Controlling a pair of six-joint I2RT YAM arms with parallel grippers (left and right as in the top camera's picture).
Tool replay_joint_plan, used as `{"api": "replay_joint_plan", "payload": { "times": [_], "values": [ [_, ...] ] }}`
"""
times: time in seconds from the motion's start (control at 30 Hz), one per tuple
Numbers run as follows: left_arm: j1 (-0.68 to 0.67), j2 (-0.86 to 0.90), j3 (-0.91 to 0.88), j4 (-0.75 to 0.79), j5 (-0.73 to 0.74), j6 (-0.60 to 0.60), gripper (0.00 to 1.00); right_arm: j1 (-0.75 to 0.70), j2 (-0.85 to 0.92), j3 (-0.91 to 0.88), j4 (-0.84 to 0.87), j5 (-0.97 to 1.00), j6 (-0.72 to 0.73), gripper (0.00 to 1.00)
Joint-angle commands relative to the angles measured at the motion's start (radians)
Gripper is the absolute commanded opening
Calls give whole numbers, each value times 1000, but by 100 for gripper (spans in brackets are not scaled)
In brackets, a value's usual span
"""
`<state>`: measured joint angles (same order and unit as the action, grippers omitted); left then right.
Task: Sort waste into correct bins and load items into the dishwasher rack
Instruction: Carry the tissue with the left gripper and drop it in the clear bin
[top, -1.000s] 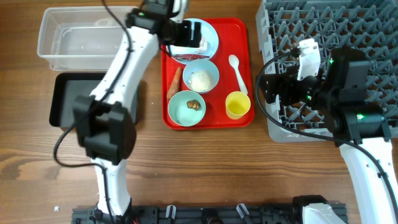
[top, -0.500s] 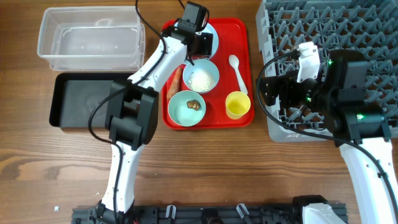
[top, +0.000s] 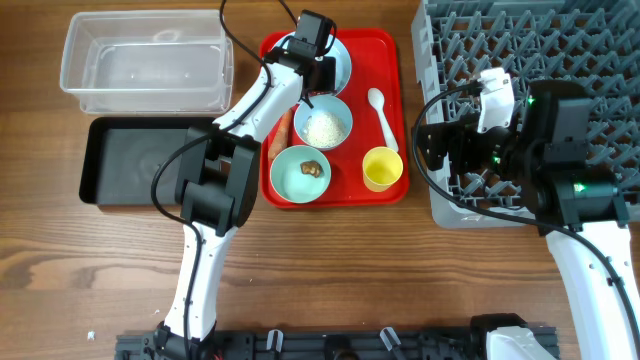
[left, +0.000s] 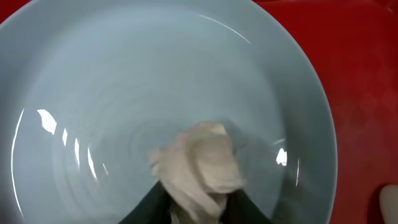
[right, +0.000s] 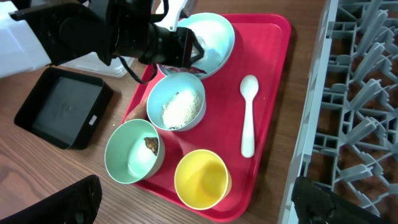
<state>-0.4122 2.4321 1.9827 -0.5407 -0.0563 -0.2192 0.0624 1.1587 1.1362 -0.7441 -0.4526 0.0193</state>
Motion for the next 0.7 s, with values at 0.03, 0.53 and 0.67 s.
{"api": "replay_joint_plan", "payload": {
  "times": [0.03,0.53,0.67],
  "values": [
    [2,6,26,11,-16,1,4,6,5,27,1,-12,8,100],
    [161,-342,28,-206,-93,-139,4,6,5,27,2,-13,8,99],
    [282,-327,28,-291,-106,-203,4,6,5,27,2,-13,9,100]
  ]
}}
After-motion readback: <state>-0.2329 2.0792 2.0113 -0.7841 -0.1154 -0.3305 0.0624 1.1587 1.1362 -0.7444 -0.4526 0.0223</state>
